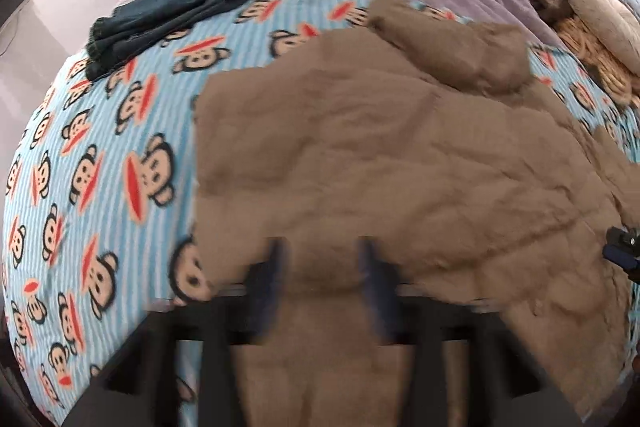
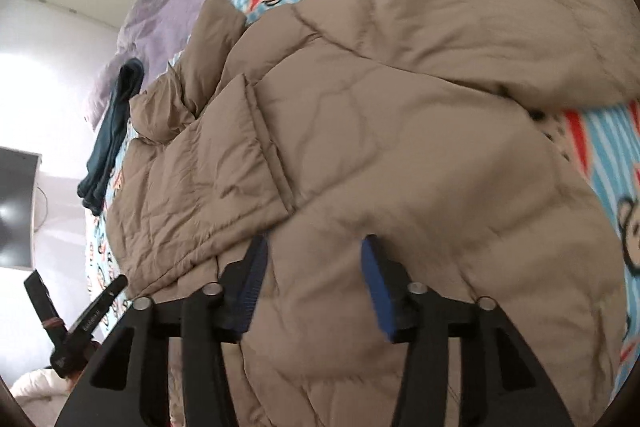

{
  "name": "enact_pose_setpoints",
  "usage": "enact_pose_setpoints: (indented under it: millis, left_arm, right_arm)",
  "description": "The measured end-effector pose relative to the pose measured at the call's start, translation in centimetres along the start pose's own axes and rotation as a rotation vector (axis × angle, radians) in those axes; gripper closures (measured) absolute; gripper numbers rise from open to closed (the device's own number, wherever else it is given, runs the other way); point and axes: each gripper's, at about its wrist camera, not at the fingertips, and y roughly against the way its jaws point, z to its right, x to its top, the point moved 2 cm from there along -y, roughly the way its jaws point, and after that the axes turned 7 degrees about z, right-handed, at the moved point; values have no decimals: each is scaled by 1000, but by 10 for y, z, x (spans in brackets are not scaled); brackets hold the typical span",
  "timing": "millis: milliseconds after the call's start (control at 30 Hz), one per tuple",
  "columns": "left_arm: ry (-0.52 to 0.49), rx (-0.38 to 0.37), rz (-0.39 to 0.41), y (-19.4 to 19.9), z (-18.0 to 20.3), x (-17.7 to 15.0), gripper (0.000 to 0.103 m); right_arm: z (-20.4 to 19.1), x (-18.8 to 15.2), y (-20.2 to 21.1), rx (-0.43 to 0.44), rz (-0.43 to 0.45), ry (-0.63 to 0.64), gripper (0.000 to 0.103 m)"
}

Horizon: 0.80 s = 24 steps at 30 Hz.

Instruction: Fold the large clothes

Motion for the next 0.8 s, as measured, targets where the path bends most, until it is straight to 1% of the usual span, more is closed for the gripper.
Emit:
enact_pose_setpoints:
  millis: [33, 67, 100, 133, 233, 333, 367, 400, 467, 633, 700, 800]
  left_arm:
    - [-2, -2, 15, 6, 7, -2, 6]
    - [-8, -5, 39, 13, 16, -4, 6]
    - [-29, -12, 40, 18, 27, -6, 6]
    - [-46, -13, 29, 20, 36, -8, 6]
    - [-69, -31, -1, 24, 59, -14, 6]
    - [-101, -47, -19, 30, 86, -21, 6]
    - [-110, -48, -22, 31, 92, -23, 6]
    - [-123, -51, -27, 32, 101, -25, 6]
    - [-141, -64, -41, 33, 120, -28, 6]
    - [-170, -89, -53, 37, 160, -32, 6]
    - [-179, -95, -54, 38, 174, -34, 6]
    - [-184, -103, -61, 39, 193, -35, 6]
  right_arm:
    - [5, -3, 5, 2, -1, -14, 44]
    - [8, -4, 9, 5, -1, -26, 41]
    - [14, -7, 13, 9, 1, -43, 40]
    - [20, -9, 18, 12, 5, -60, 39]
    - [37, -14, 31, 16, 13, -96, 29]
    - [54, -15, 44, 23, 30, -126, 28]
    - [60, -16, 49, 27, 35, -136, 24]
    - [68, -16, 54, 37, 42, -152, 15]
    - [83, -16, 64, 54, 59, -180, 14]
    - [117, -9, 86, 64, 108, -234, 13]
    - [130, -4, 94, 70, 127, -249, 0]
    - [148, 3, 103, 80, 156, -262, 0]
